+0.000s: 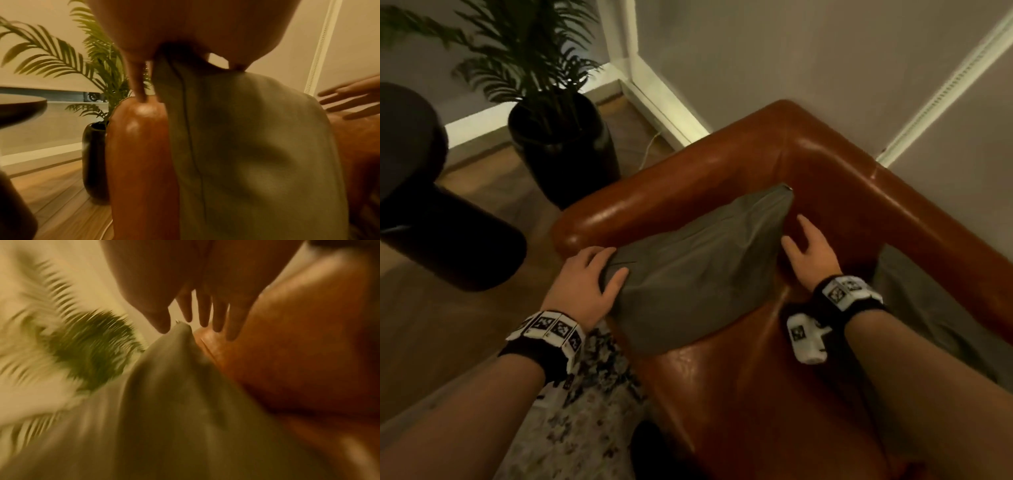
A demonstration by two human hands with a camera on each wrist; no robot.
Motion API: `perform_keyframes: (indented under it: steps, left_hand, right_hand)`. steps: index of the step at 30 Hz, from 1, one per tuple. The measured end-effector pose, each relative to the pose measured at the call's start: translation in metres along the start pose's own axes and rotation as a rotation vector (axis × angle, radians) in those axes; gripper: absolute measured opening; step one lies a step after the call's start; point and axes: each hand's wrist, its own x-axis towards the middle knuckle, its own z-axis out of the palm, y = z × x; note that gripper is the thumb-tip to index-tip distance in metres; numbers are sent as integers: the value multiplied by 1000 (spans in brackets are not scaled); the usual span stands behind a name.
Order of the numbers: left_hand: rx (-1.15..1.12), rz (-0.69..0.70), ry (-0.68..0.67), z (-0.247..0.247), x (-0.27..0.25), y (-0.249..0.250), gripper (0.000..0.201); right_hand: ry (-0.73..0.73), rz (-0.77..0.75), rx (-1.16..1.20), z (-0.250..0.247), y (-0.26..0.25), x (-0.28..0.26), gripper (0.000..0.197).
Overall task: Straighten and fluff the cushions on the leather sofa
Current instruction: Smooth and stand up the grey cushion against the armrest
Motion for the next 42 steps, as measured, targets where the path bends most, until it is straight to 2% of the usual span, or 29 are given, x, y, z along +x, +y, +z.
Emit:
perform_keyframes:
  steps: [1, 3, 7, 10, 12, 14, 15, 16, 17, 18, 19, 21, 23, 26, 30, 36, 39, 42]
  left_hand:
    - [-64, 20, -8, 2, -4, -5, 63]
    - [-120, 43, 26, 7, -9, -9, 52]
    - [-90, 36, 210, 6, -12, 1, 28]
    - [-106, -21, 249, 7, -12, 9, 27]
    - [-126, -124, 211, 10, -4, 11, 30]
    - [-64, -226, 211, 14, 3, 15, 37]
    - [10, -221, 262, 16, 6, 23, 42]
    - [80, -168, 322, 20, 7, 38, 46]
    - [122, -85, 364, 26, 6, 60, 50]
    - [142, 5, 364, 36, 7, 82, 54]
    - [160, 76, 323, 49, 9, 102, 59]
    - [232, 99, 196, 78, 19, 125, 67]
    - [305, 41, 136, 97, 32, 119, 68]
    - [364, -13, 146, 102, 42, 96, 69]
    - [370, -135, 196, 91, 42, 66, 71]
    - [352, -174, 222, 89, 44, 54, 72]
    - [339, -176, 220, 90, 38, 56, 73]
    - [322, -162, 291, 90, 24, 65, 71]
  right_hand:
    - [-38, 59, 105, 12, -10, 16, 65]
    - [-65, 82, 198, 32, -20, 44, 63]
    - [125, -25, 104, 35, -21, 76, 41]
    - [160, -125, -9, 21, -22, 97, 37]
    - [162, -123, -80, 12, -27, 110, 37]
    - [164, -101, -148, 7, -30, 113, 44]
    - [180, -178, -204, 7, -32, 109, 49]
    - [197, -337, -264, 12, -35, 100, 50]
    - [183, -550, -301, 23, -36, 89, 48]
    - [107, -763, -336, 38, -36, 76, 46]
    - [-3, -922, -410, 57, -35, 64, 45]
    - [-171, -1052, -636, 91, -25, 51, 52]
    - [-181, -1048, -769, 109, -13, 62, 57]
    - [-89, -1034, -785, 111, -5, 91, 62]
    - [-21, -921, -758, 101, 1, 128, 62]
    - [-2, -788, -840, 75, 9, 170, 67]
    - [11, -703, -752, 68, 16, 166, 71]
    - [100, -475, -524, 62, 31, 139, 74]
